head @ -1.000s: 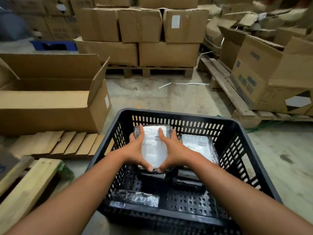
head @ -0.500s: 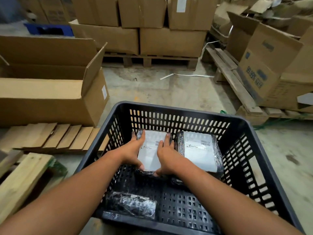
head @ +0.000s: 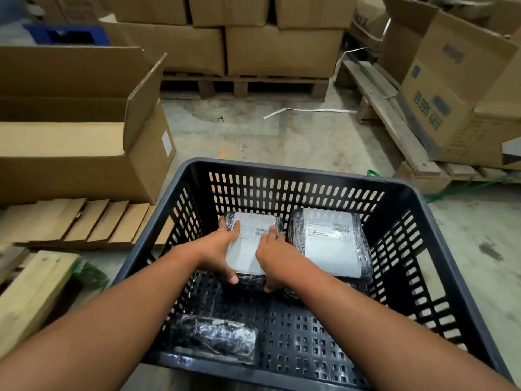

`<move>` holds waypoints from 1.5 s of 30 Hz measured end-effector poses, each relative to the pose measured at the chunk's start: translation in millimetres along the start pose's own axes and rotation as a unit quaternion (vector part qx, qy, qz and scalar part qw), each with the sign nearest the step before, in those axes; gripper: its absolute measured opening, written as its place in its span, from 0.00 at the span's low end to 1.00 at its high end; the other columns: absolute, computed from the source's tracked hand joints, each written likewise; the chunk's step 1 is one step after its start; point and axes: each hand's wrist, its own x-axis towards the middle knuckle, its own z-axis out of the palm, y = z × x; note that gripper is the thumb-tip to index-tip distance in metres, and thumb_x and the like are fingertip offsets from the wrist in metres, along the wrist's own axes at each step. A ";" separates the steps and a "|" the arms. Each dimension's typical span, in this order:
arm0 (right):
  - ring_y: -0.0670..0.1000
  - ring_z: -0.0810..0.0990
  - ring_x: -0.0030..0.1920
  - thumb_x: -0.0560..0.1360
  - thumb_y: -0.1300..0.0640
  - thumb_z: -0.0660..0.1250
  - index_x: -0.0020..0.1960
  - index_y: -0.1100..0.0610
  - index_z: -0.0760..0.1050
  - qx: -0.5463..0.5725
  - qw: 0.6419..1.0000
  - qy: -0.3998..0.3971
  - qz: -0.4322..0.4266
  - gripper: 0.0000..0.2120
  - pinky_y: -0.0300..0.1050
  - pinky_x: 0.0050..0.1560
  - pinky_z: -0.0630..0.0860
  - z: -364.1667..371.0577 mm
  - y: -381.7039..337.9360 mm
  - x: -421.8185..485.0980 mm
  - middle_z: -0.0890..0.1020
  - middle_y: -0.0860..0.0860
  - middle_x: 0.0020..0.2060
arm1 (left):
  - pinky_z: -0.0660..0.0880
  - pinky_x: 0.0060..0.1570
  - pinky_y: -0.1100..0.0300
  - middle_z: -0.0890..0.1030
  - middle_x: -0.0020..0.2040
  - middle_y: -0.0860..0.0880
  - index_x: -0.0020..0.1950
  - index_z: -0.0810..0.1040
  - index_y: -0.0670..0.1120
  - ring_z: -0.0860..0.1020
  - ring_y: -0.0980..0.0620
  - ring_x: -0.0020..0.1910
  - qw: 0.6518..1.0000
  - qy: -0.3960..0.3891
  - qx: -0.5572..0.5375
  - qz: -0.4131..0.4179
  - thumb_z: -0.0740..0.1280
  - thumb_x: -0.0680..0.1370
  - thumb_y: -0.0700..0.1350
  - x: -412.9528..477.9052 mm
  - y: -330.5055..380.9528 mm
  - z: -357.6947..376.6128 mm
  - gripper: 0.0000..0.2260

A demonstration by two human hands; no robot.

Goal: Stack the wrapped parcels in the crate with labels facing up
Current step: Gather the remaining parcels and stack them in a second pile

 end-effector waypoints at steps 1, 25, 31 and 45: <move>0.73 0.49 0.79 0.72 0.55 0.80 0.81 0.70 0.45 -0.002 1.000 0.002 0.001 0.54 0.63 0.73 0.69 -0.3 -1.2 -0.8 0.40 0.72 0.79 | 0.49 0.77 0.55 0.28 0.78 0.43 0.81 0.37 0.51 0.46 0.41 0.80 1.000 -0.002 0.004 -0.002 0.85 0.59 0.52 -0.9 0.6 -0.4 0.67; 0.44 0.86 0.55 0.67 0.50 0.84 0.70 0.55 0.78 0.345 0.916 0.054 -0.196 0.34 0.42 0.57 0.82 12.5 15.8 -74.7 0.84 0.49 0.64 | 0.74 0.64 0.57 0.76 0.70 0.58 0.74 0.71 0.57 0.76 0.55 0.66 0.974 -0.200 0.111 -0.001 0.83 0.63 0.52 -107.8 6.9 -42.1 0.41; 0.50 0.86 0.56 0.69 0.57 0.82 0.69 0.57 0.80 0.350 0.907 0.014 -0.233 0.29 0.50 0.59 0.83 31.1 -10.8 -63.6 0.85 0.54 0.61 | 0.77 0.51 0.68 0.81 0.51 0.69 0.72 0.75 0.56 0.80 0.66 0.53 0.964 -0.238 0.120 0.023 0.79 0.71 0.46 -122.5 1.6 -23.6 0.31; 0.37 0.81 0.41 0.64 0.55 0.84 0.68 0.46 0.81 0.535 0.827 0.062 -0.162 0.33 0.33 0.47 0.76 32.7 25.8 -62.8 0.83 0.38 0.34 | 0.76 0.59 0.58 0.80 0.62 0.55 0.71 0.74 0.57 0.79 0.55 0.58 0.991 -0.033 0.100 0.076 0.82 0.66 0.49 -112.8 11.6 -23.4 0.35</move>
